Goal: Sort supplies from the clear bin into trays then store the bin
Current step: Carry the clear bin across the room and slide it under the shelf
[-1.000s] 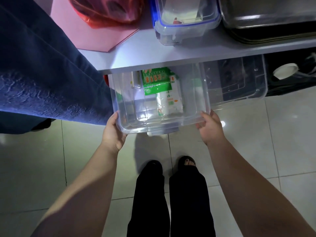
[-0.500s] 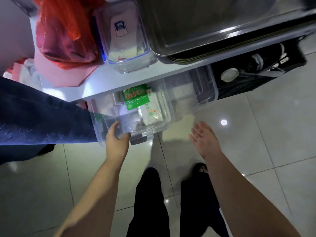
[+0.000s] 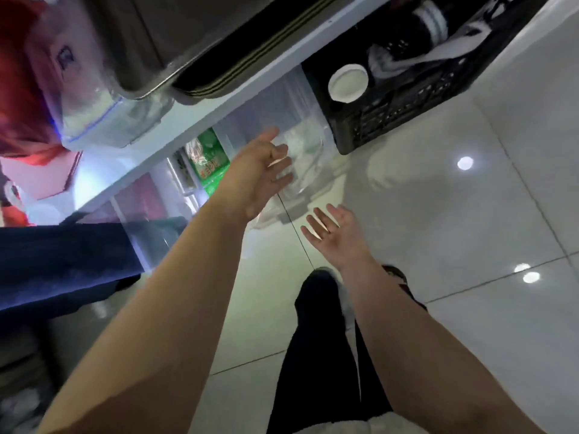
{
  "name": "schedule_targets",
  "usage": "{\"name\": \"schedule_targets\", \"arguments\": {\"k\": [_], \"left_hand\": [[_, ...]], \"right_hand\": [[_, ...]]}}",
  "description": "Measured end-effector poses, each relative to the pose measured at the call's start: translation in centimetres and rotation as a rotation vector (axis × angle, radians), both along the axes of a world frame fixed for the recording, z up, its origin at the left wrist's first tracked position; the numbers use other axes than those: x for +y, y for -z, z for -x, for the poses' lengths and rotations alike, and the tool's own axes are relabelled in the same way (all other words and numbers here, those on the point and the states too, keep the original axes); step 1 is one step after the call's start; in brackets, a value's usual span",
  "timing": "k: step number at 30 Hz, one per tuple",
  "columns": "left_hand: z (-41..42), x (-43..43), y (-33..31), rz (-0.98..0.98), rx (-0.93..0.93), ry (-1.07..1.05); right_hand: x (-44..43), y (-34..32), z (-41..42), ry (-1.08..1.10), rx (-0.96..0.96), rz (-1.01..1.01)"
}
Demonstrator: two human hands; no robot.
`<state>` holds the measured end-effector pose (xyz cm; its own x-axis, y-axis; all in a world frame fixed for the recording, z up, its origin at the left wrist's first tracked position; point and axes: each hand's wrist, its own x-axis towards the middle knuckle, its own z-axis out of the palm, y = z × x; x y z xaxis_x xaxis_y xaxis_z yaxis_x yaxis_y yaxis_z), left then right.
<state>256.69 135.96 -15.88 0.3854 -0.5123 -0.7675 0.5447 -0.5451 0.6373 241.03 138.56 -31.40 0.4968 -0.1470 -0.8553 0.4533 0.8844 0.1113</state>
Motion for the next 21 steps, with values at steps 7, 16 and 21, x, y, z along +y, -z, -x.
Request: {"name": "schedule_targets", "arguments": {"k": [7,16,21], "left_hand": [[1.2,-7.4,6.3,-0.297,-0.200,0.313],[1.7,-7.2,9.1,-0.257,-0.527,0.199],[0.3,-3.2,6.3,-0.049,-0.347,0.161]], "right_hand": [[-0.4,7.3,-3.3,0.069,-0.054,-0.099],[0.1,12.2,-8.7,0.191,-0.214,-0.258],[-1.0,13.9,-10.9,0.336,-0.321,-0.192]]}}
